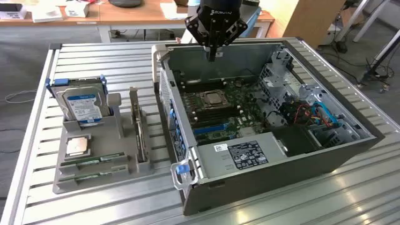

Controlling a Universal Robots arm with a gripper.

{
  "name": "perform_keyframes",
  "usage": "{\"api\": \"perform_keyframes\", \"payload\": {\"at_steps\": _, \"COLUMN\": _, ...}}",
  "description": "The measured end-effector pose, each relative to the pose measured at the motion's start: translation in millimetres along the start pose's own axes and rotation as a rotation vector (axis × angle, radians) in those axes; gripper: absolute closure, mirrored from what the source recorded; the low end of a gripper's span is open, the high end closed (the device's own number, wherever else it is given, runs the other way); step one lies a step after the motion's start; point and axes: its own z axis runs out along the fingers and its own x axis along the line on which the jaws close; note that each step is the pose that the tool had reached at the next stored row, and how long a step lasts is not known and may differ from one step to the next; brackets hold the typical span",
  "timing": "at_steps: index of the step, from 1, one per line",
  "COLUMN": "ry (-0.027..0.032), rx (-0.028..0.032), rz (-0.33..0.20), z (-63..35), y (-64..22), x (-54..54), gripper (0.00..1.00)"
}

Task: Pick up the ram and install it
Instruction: 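Reach for the ram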

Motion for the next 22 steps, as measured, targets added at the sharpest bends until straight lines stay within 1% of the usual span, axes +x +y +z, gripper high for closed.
{"api": "perform_keyframes", "payload": {"at_steps": 12, "ry": 0.0000, "rx": 0.0000, "rz": 0.000, "z": 0.0, "y": 0.0, "x": 0.6, "gripper": 0.89}}
{"api": "perform_keyframes", "payload": {"at_steps": 17, "ry": 0.0000, "rx": 0.0000, "rz": 0.000, "z": -0.1, "y": -0.4, "x": 5.2, "gripper": 0.89}}
{"api": "perform_keyframes", "payload": {"at_steps": 22, "ry": 0.0001, "rx": 0.0000, "rz": 0.000, "z": -0.3, "y": -0.9, "x": 12.5, "gripper": 0.89}}
